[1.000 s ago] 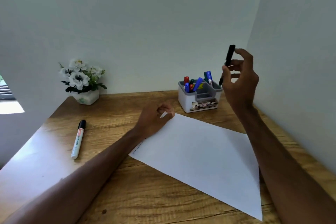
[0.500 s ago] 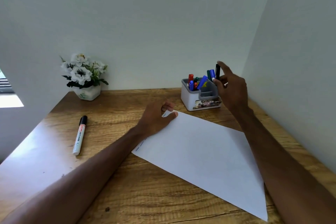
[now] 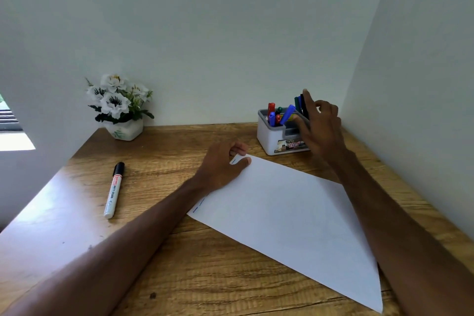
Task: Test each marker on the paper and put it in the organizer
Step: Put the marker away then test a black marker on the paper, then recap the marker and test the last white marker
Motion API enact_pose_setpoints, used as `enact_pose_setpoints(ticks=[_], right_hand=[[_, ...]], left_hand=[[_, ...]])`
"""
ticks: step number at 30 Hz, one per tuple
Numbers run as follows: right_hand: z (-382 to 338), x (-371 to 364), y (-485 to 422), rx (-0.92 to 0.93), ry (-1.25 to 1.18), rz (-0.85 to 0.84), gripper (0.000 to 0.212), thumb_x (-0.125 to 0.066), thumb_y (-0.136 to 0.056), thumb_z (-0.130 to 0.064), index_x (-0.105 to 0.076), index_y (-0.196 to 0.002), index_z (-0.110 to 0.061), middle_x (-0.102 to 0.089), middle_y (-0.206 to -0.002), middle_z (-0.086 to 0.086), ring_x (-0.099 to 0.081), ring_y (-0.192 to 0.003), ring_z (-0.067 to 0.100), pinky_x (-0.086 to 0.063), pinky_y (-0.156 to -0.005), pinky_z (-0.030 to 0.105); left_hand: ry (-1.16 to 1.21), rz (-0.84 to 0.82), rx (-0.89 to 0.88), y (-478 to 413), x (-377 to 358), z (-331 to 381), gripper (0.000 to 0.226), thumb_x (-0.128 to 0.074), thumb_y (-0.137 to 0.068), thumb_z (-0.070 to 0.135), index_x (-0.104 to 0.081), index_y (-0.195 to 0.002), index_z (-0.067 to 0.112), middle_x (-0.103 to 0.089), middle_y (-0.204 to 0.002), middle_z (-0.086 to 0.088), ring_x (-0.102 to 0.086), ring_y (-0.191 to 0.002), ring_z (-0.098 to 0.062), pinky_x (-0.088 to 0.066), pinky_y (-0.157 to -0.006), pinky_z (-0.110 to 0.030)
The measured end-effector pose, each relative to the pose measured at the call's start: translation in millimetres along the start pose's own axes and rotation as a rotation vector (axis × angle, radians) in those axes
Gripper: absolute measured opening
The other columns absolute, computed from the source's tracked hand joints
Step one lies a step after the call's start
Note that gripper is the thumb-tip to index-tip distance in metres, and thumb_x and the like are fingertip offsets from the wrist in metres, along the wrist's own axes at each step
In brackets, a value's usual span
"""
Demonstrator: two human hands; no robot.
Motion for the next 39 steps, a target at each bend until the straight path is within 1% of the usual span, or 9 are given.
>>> enact_pose_setpoints(ticks=[5,7,10,16,22,27,32,36,39], right_hand=[[-7.0,-2.2,1.6,-0.034,0.007,-0.063,0.075,-0.047,-0.104,-0.049,-0.010,-0.164,-0.025,-0.025,-0.163,0.022,-0.025,-0.148,0.039,-0.033,-0.114,0.057],[-15.0,10.4,3.1,-0.025,-0.105,0.049,0.066,-0.051,-0.105,-0.038,-0.024,-0.162,-0.016,-0.033,-0.161,0.020,-0.031,-0.147,0.037,-0.034,-0.115,0.056],[-38.8,42.2,12.6,0.092,-0.265,0.340,0.041,-0.056,-0.096,-0.013,-0.056,-0.136,-0.005,-0.057,-0.139,0.015,-0.050,-0.129,0.031,-0.047,-0.103,0.049],[-125.4,79.1,51.8,0.413,-0.365,0.543,0.031,-0.059,-0.077,0.007,-0.071,-0.103,-0.004,-0.068,-0.115,0.013,-0.062,-0.111,0.029,-0.050,-0.091,0.038],[-201.2,48.4,98.7,0.783,-0.373,0.282,0.020,-0.062,-0.078,0.003,-0.073,-0.095,0.001,-0.070,-0.106,0.018,-0.064,-0.101,0.035,-0.051,-0.085,0.043],[-233.7,15.2,131.8,1.042,-0.366,0.011,0.012,-0.061,-0.081,-0.004,-0.073,-0.083,-0.005,-0.071,-0.102,0.014,-0.066,-0.095,0.030,-0.054,-0.070,0.037],[-233.5,6.6,133.0,1.031,-0.391,-0.056,0.010,-0.065,-0.078,-0.002,-0.073,-0.082,-0.006,-0.072,-0.098,0.013,-0.068,-0.092,0.030,-0.056,-0.067,0.035],[-225.8,5.1,124.8,0.936,-0.420,-0.093,0.019,-0.056,-0.085,-0.010,-0.074,-0.084,-0.009,-0.073,-0.098,0.007,-0.067,-0.090,0.025,-0.050,-0.066,0.026],[-216.5,-2.1,114.1,0.772,-0.499,-0.169,0.016,-0.063,-0.087,-0.006,-0.076,-0.091,-0.013,-0.074,-0.096,0.000,-0.062,-0.085,0.010,-0.049,-0.069,0.024]], left_hand=[[-0.010,0.001,-0.002,0.3,0.9,2.0,0.027,-0.077,-0.091,0.028,-0.073,-0.115,0.017,-0.073,-0.107,0.009,-0.063,-0.092,0.002,-0.043,-0.075,0.002],[-0.012,0.001,0.000,0.5,1.3,2.4,0.027,-0.076,-0.091,0.027,-0.073,-0.115,0.016,-0.073,-0.106,0.008,-0.064,-0.091,0.001,-0.043,-0.075,0.002],[-0.010,0.012,-0.001,0.8,4.2,5.5,0.023,-0.075,-0.092,0.024,-0.073,-0.113,0.016,-0.073,-0.103,0.008,-0.063,-0.088,0.005,-0.043,-0.073,0.002],[0.037,0.065,0.010,10.6,35.8,15.7,0.019,-0.070,-0.091,0.012,-0.074,-0.109,0.015,-0.072,-0.095,0.013,-0.063,-0.082,0.016,-0.047,-0.071,-0.003],[-0.259,0.210,-0.045,49.2,113.4,6.7,0.013,-0.072,-0.090,0.012,-0.073,-0.099,0.022,-0.067,-0.086,0.017,-0.061,-0.076,0.007,-0.044,-0.067,-0.006],[-0.427,0.293,0.186,86.4,179.1,-23.4,0.008,-0.074,-0.085,0.018,-0.067,-0.081,0.020,-0.070,-0.081,0.004,-0.068,-0.078,-0.015,-0.054,-0.066,-0.030],[-0.720,0.064,0.647,103.3,209.2,-65.5,0.049,-0.081,-0.082,0.050,-0.048,-0.076,0.014,-0.054,-0.074,-0.004,-0.049,-0.063,-0.017,-0.035,-0.051,-0.029],[-0.642,0.007,0.681,100.4,207.0,-73.2,0.045,-0.085,-0.080,0.044,-0.053,-0.078,0.011,-0.060,-0.078,-0.007,-0.049,-0.064,-0.017,-0.036,-0.051,-0.030],[-0.400,-0.030,0.663,94.2,191.1,-65.1,0.033,-0.082,-0.085,0.036,-0.066,-0.078,0.008,-0.065,-0.070,-0.004,-0.058,-0.058,-0.014,-0.042,-0.049,-0.024]])
Point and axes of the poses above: each hand's wrist, its own y-axis away from the middle knuckle, its own x-axis out of the back of the hand, z = x × y, the point moved 6 cm from there along -y, towards the middle knuckle
